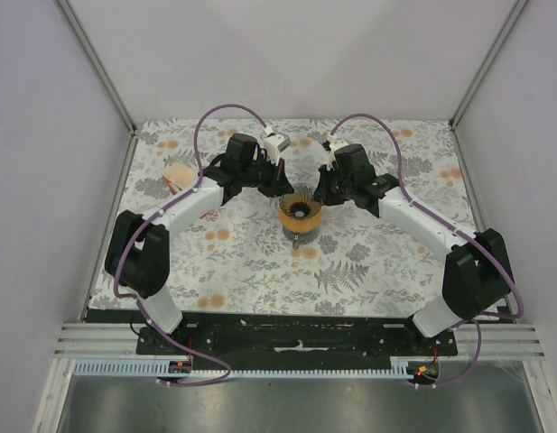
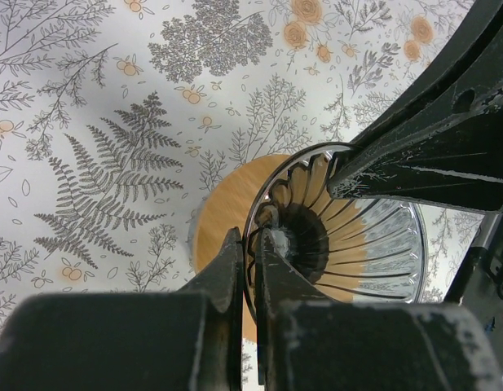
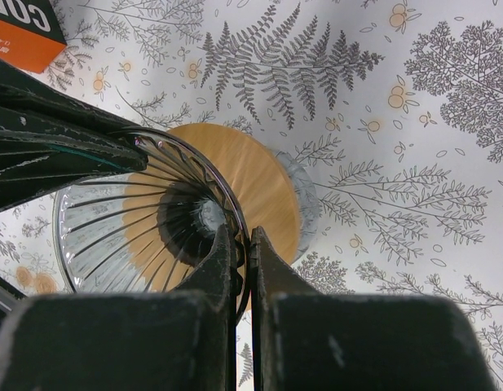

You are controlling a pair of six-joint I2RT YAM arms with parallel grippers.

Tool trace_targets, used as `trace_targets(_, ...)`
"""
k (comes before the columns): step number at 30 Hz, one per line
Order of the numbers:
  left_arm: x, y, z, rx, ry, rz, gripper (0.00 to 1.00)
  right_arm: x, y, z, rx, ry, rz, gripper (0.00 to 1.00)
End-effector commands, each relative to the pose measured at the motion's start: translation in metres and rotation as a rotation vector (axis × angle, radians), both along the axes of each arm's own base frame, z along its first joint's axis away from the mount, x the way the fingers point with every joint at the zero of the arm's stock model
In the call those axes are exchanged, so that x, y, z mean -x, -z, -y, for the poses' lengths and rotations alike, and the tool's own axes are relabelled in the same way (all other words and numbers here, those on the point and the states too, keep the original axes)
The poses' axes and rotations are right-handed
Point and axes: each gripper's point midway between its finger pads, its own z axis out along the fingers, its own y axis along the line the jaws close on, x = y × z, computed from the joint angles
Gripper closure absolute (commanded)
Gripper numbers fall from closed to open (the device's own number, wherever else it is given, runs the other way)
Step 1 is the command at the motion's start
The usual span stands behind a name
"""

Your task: Place the coffee filter in the dripper

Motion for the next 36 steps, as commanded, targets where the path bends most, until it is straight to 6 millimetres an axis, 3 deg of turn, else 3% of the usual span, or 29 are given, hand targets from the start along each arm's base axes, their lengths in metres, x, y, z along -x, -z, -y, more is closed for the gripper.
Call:
trace_targets(1,0.07,0.062,-0.005,-0.134,0.153,-0.255,0.95,0.024,0.032,0.014,0.132,-0.059,-0.072,1.0)
trace_targets(4,0.059,0.035,0.001,-0.117,0.157,-0.196,0.84,0.02,0.011,0.01,0.104,-0.064,-0.027,0.95)
trace_targets(7,0.052,0.024,0.002,-0.122,0.155,-0.188,0.78,0.015,-0.006,0.006,0.087,-0.076,0.006,0.9)
trace_targets(14,0.05,-0.002,0.005,-0.092,0.163,-0.146,0.55,0.012,-0.014,0.012,0.124,-0.07,0.027,0.77)
trace_targets(19,0.044,-0.032,0.009,-0.068,0.169,-0.089,0.45,0.01,-0.021,0.011,0.127,-0.076,0.037,0.7)
trace_targets(25,0.032,-0.063,0.0,-0.08,0.128,-0.02,0.37,0.009,-0.039,0.01,0.116,-0.093,0.067,0.51)
trace_targets(28,0.017,-0.079,-0.02,-0.098,0.036,0.003,0.36,0.01,-0.053,0.012,0.115,-0.092,0.089,0.34)
trace_targets(30,-0.001,-0.088,-0.048,-0.111,-0.085,0.014,0.36,0.012,-0.062,0.014,0.114,-0.09,0.11,0.25)
trace_targets(32,-0.022,-0.095,-0.089,-0.166,-0.244,0.062,0.35,0.015,-0.07,0.018,0.113,-0.085,0.127,0.18)
trace_targets(36,-0.052,-0.087,-0.179,-0.267,-0.632,0.089,0.19,0.019,-0.083,0.028,0.123,-0.057,0.165,0.11)
